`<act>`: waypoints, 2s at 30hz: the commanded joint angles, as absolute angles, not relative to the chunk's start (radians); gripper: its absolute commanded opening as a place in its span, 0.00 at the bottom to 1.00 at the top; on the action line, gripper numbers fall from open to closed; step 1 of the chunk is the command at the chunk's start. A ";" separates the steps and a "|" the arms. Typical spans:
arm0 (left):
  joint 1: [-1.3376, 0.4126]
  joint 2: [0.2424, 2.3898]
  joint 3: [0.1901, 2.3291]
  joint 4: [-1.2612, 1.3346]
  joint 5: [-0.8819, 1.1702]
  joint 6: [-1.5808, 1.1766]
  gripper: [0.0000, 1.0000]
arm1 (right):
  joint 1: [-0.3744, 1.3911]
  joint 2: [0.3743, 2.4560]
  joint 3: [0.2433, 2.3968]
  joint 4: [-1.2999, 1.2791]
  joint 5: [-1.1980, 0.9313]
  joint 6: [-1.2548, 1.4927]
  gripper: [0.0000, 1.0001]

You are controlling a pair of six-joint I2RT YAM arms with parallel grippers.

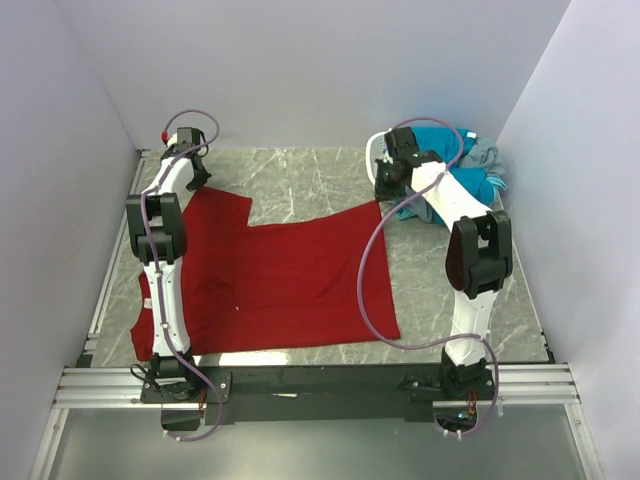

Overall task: Fold and stack the t-shirts
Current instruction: Fold the tshirt

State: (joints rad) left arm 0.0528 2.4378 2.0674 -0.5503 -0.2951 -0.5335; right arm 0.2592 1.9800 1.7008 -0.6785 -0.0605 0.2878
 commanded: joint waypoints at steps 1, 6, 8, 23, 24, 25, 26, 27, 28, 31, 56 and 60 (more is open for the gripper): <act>0.055 2.425 2.132 -0.485 -0.242 -0.505 0.00 | 0.259 2.016 1.805 -0.696 -0.009 0.285 0.00; 0.087 2.431 2.198 -0.434 -0.145 -0.544 0.00 | 0.258 2.106 1.965 -0.733 -0.002 0.275 0.00; 0.097 2.418 2.198 -0.396 -0.101 -0.548 0.00 | 0.256 2.147 2.018 -0.758 0.003 0.270 0.00; 0.133 1.973 1.697 -0.094 0.103 -0.497 0.00 | 0.255 2.079 1.967 -0.723 -0.025 0.258 0.00; 0.132 1.941 1.615 -0.086 0.101 -0.489 0.00 | 0.255 2.066 1.930 -0.718 -0.025 0.256 0.00; 0.133 1.881 1.571 -0.081 0.100 -0.486 0.00 | 0.253 2.040 1.910 -0.707 -0.026 0.256 0.00; 0.132 1.849 1.528 -0.075 0.095 -0.485 0.00 | 0.255 2.028 1.889 -0.698 -0.029 0.256 0.00; 0.132 1.817 1.446 -0.066 0.083 -0.482 0.00 | 0.253 2.014 1.846 -0.692 -0.031 0.255 0.00; 0.133 1.754 1.407 -0.064 0.078 -0.482 0.00 | 0.253 2.003 1.823 -0.678 -0.031 0.255 0.00; 0.132 1.643 1.263 -0.067 0.074 -0.480 0.00 | 0.253 1.948 1.741 -0.660 -0.029 0.256 0.00; 0.133 1.017 0.802 -0.399 -0.255 -0.606 0.00 | 0.256 1.671 1.332 -0.627 -0.034 0.298 0.00; 0.132 0.943 0.787 -0.431 -0.311 -0.624 0.00 | 0.261 1.629 1.286 -0.624 -0.038 0.304 0.00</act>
State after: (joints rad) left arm 0.1341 0.9989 0.7906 -0.4053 -0.2390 -0.5934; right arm 0.2592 1.6939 1.3018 -0.6392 -0.0429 0.2932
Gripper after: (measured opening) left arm 0.013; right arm 0.007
